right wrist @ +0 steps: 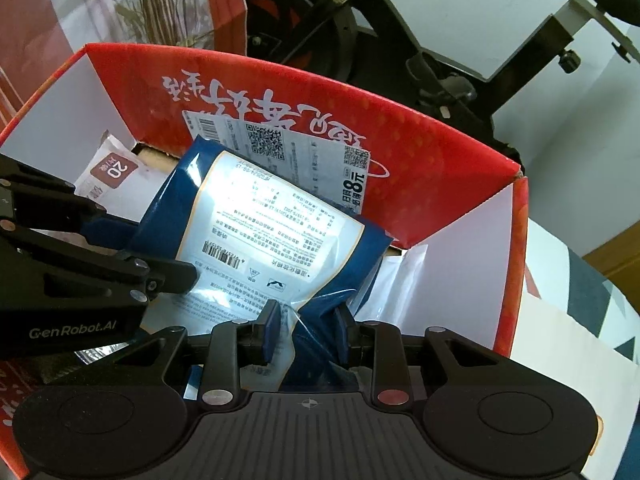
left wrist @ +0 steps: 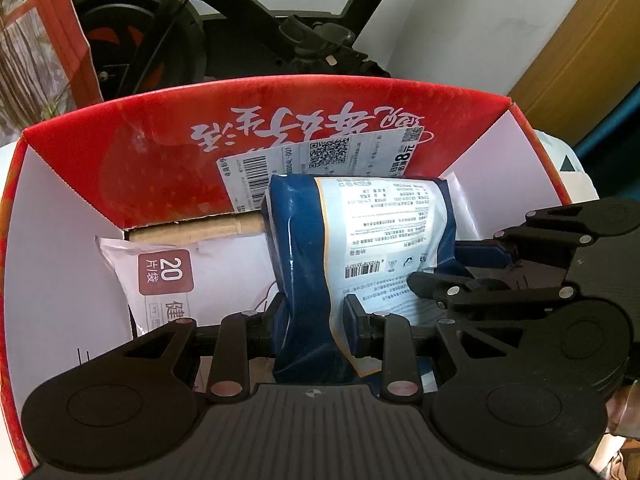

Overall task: Organize soft objects
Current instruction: 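Lower the packet into the box and open both grippers, then move both tools down to the white paper envelope beside the box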

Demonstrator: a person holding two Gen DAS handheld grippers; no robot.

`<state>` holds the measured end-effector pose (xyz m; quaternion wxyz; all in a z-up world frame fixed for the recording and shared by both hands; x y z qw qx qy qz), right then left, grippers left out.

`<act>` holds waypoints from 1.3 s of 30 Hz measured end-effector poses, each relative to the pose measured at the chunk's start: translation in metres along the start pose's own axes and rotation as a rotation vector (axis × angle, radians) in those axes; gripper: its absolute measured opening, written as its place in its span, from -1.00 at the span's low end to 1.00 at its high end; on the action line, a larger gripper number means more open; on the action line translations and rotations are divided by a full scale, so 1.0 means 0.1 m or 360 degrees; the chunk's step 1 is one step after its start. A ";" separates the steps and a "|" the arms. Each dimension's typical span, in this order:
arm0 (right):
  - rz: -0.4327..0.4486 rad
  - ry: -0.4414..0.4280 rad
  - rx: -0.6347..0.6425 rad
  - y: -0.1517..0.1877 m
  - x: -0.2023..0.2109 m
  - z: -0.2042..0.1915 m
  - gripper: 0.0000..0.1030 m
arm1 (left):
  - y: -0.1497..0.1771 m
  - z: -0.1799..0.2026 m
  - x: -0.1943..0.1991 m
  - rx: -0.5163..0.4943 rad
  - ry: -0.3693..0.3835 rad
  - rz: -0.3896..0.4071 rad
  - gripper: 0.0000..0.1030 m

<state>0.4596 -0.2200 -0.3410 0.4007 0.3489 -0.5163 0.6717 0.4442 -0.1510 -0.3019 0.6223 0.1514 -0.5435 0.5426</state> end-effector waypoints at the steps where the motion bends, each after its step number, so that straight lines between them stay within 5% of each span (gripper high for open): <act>1: -0.0001 0.0002 0.0003 0.00 0.00 0.00 -0.48 | 0.00 0.00 0.01 0.0006 -0.0002 0.0003 -0.39; 5: 0.0023 0.0031 -0.0003 -0.01 0.02 0.01 -0.41 | -0.01 0.00 0.12 0.0019 0.0000 0.0084 -0.35; 9: 0.0125 0.0089 0.0029 0.00 0.16 0.02 -0.26 | 0.00 0.09 0.31 -0.0037 0.0016 0.0199 -0.08; 16: 0.0287 0.0107 -0.0028 0.08 0.63 0.18 -0.02 | 0.12 0.35 0.80 -0.0117 0.0029 0.0374 -0.08; 26: 0.0665 0.0027 -0.0276 0.59 1.59 0.40 0.03 | 0.81 0.64 1.79 -0.0284 -0.0073 0.0712 -0.07; 33: 0.0865 -0.0119 -0.0555 1.14 1.95 0.36 0.04 | 1.42 0.41 1.94 -0.0152 -0.0095 0.0742 -0.07; 39: 0.0887 -0.0192 -0.0634 1.55 1.93 0.17 0.04 | 1.75 0.10 1.81 0.0018 -0.0086 0.0732 -0.07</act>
Point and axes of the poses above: each gripper's, at about its wrist camera, not at the fingertips, and x roughly against the way its jaws point, z to its right, y to its underside, the point moved 7 cm from there along -x, roughly the way its jaws point, and after that the axes turned 14 degrees about y, right-handed, at the moved point
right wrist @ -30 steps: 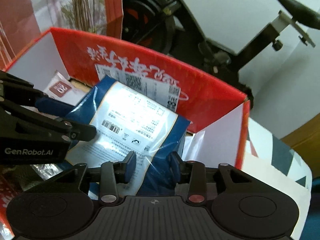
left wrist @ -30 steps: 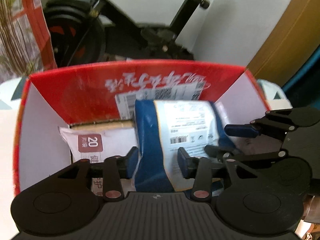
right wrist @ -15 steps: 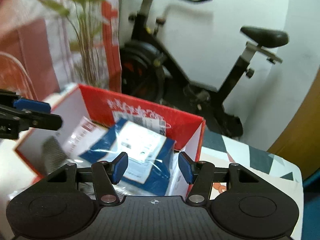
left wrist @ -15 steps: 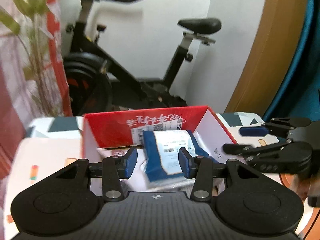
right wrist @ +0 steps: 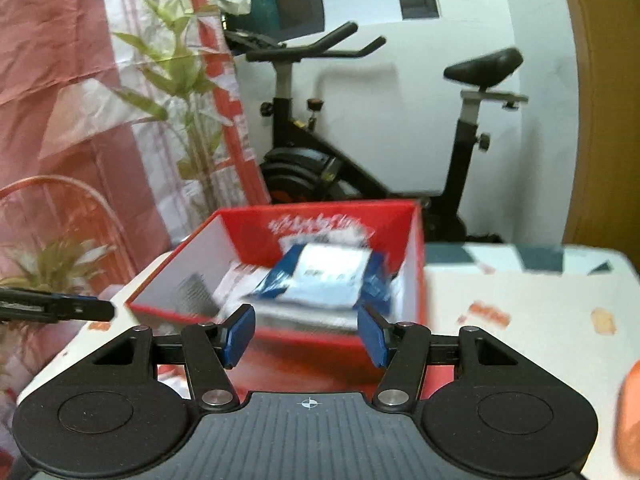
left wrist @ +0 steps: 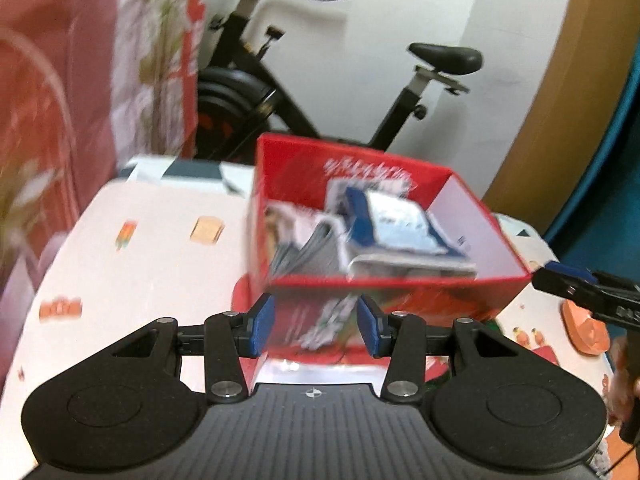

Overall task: Organize soft objects
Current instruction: 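Move both tools down to the white paper envelope beside the box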

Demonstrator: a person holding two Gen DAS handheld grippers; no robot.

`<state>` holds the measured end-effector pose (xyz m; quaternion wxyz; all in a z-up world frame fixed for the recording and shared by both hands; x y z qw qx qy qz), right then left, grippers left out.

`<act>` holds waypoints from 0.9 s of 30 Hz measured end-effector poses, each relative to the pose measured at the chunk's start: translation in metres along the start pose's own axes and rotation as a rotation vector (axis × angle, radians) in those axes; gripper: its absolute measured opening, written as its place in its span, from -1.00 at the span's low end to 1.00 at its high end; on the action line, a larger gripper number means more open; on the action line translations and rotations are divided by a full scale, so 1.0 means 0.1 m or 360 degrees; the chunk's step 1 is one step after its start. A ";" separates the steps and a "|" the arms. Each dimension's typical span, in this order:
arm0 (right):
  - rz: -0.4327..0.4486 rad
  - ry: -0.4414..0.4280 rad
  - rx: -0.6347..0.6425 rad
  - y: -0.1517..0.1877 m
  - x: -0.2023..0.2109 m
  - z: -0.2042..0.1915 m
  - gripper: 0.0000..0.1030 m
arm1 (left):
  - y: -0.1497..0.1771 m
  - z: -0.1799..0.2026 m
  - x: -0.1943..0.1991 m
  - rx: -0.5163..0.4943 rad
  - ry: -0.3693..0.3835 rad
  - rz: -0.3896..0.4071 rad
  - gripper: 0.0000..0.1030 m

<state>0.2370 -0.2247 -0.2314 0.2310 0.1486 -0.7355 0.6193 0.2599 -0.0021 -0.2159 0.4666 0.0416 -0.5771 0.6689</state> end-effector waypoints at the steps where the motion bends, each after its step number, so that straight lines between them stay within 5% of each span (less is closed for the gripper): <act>1: -0.0018 -0.0027 -0.0012 0.07 0.01 -0.03 0.04 | 0.05 -0.05 -0.02 0.0017 -0.0012 -0.0012 -0.07; 13: -0.0354 -0.0192 0.0022 0.69 -0.33 -0.51 0.04 | 0.45 -0.57 -0.37 0.0191 -0.0044 -0.0218 -0.07; 27: -0.0650 -0.0343 0.0144 1.12 -0.69 -0.97 0.04 | 0.67 -0.76 -0.56 0.0282 0.0076 -0.0270 -0.11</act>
Point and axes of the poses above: each gripper's, at about its wrist camera, not at the fingertips, and x roughly against the way its jaws point, z to its right, y to its underside, the point moved 7 cm from there along -x, roughly the way its jaws point, and after that the axes turned 14 degrees about y, right-handed, at the moved point
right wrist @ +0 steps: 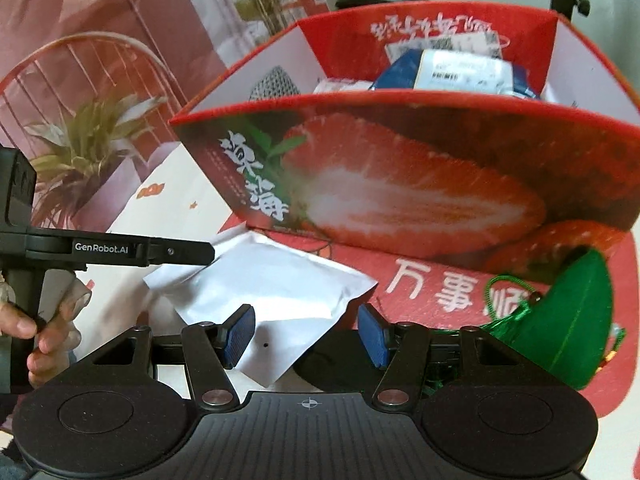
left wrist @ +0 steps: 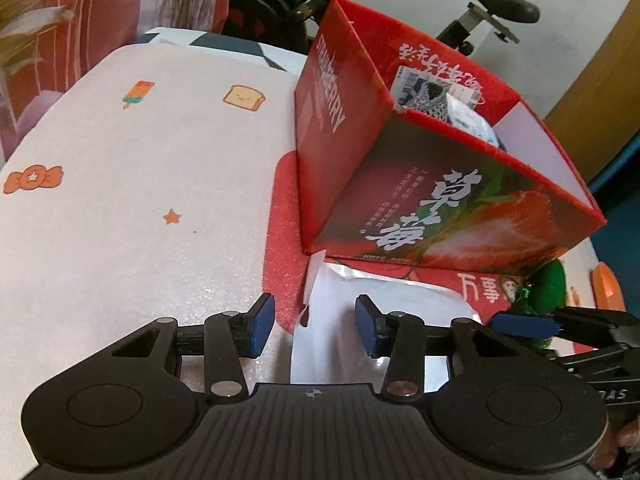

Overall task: Organize soft objects
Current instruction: 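Move both tools down to the white paper envelope beside the box, then close the left gripper on the white envelope edge while the right gripper approaches it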

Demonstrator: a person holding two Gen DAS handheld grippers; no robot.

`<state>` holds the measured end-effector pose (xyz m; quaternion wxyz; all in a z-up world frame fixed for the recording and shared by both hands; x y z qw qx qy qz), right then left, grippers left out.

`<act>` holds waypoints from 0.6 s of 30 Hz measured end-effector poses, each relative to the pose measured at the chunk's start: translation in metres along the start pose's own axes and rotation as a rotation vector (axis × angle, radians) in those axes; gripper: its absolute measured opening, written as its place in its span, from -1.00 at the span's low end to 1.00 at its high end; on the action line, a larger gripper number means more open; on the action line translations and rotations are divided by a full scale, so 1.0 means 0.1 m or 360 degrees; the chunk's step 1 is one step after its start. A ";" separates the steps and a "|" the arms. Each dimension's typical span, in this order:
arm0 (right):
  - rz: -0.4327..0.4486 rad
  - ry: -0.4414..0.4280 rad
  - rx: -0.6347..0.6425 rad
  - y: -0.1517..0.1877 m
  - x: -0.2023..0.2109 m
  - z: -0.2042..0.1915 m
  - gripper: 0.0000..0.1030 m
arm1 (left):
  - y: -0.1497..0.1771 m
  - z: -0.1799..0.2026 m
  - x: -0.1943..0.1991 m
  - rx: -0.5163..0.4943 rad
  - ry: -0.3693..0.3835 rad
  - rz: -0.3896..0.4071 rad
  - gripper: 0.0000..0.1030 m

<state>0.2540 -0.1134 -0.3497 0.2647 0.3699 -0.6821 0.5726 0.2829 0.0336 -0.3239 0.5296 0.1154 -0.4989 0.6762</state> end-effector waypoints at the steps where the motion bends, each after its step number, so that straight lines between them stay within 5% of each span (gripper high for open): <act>1: -0.0013 -0.0007 -0.0004 0.00 -0.02 -0.01 0.04 | 0.00 0.00 0.00 0.0005 0.0018 0.0001 -0.11; 13: -0.0169 -0.0083 -0.0177 -0.04 -0.32 0.00 0.04 | 0.14 -0.03 -0.12 0.0135 0.0131 -0.0022 -0.14; 18: -0.0139 -0.0080 -0.0133 -0.04 -0.33 -0.02 -0.17 | 0.14 -0.07 -0.06 0.0179 0.0137 -0.0006 -0.14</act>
Point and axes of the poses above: each gripper's, at about its wrist camera, not at the fingertips, and x roughly against the way its jaws point, z to its right, y to its underside, the point moved 7 cm from there along -x, roughly the way its jaws point, and after that the axes turned 14 degrees about y, right-handed, at the moved point
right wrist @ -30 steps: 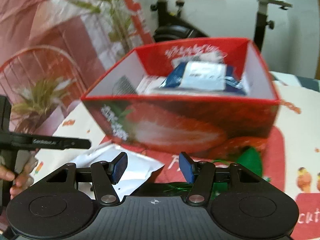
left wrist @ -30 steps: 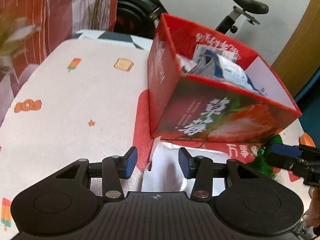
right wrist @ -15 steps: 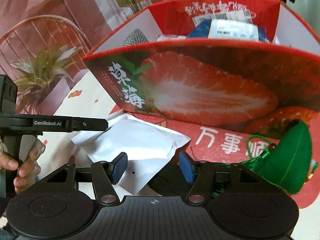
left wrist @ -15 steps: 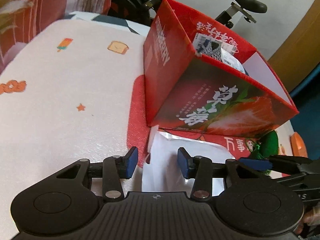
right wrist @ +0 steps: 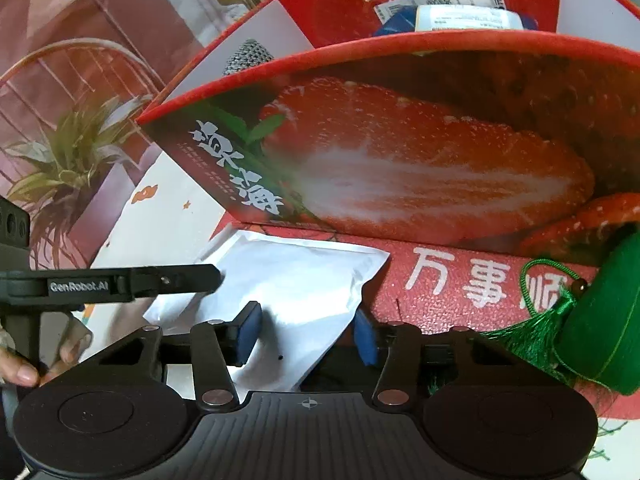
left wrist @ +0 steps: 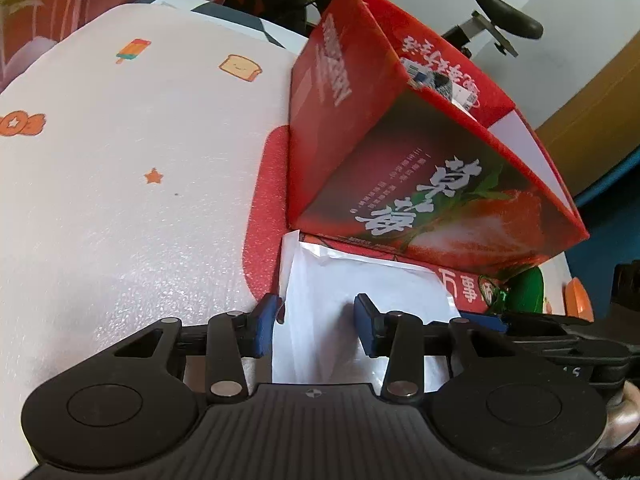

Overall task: Organize soft objects
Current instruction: 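Close the left gripper on the white envelope edge while the right gripper approaches it, then lift the white envelope with the left gripper over the red box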

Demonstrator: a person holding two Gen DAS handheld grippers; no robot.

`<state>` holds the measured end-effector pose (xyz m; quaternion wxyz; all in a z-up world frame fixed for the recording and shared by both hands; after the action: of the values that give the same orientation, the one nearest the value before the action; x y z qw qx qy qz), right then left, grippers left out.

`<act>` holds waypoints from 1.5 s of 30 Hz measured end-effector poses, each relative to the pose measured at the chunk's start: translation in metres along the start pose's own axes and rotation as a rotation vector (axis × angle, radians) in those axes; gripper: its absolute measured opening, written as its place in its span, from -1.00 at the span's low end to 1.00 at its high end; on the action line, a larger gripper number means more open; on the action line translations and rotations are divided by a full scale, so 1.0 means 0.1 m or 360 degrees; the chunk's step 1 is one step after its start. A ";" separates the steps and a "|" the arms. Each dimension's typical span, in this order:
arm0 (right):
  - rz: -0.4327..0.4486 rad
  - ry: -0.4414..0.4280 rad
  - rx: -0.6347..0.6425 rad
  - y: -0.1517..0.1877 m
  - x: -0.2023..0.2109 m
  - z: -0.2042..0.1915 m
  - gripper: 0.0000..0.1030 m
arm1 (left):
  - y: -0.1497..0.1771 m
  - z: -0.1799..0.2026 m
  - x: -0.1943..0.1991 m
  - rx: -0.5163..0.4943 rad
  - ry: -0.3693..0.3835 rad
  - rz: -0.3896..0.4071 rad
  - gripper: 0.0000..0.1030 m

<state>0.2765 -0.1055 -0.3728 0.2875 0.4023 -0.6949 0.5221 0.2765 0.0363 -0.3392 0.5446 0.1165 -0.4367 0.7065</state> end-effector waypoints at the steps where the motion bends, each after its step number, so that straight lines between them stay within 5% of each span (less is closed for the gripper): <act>1: 0.0009 0.0014 0.0012 0.00 0.00 0.01 -0.22 | 0.00 -0.01 0.02 0.0010 -0.0001 0.0009 -0.14; 16: 0.0091 0.0068 0.0127 0.07 0.03 -0.02 -0.31 | 0.07 0.11 -0.10 0.0056 0.0053 -0.0026 -0.01; 21: 0.0153 0.0112 0.0221 0.11 0.07 -0.06 -0.34 | 0.10 0.18 -0.05 0.0024 0.0024 0.0009 -0.45; 28: 0.0263 0.0147 0.0326 0.13 0.25 -0.12 -0.62 | 0.10 0.39 0.20 -0.0095 -0.0027 0.0104 -0.54; 45: 0.0742 -0.0026 0.0257 -0.48 1.22 -0.10 -0.70 | -0.58 1.25 0.72 -0.0458 0.0035 0.0376 -0.54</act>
<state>0.2550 -0.1341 -0.2468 0.1205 0.2568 -0.7274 0.6249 0.2605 -0.0072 -0.1903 0.4738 -0.0224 -0.5378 0.6970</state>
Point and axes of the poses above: each gripper's, at about its wrist camera, not at the fingertips, and x roughly against the way its jaws point, z to its right, y to its underside, the point moved 7 cm from there along -x, roughly the way its jaws point, and after that the axes turned 14 degrees about y, right-handed, at the moved point
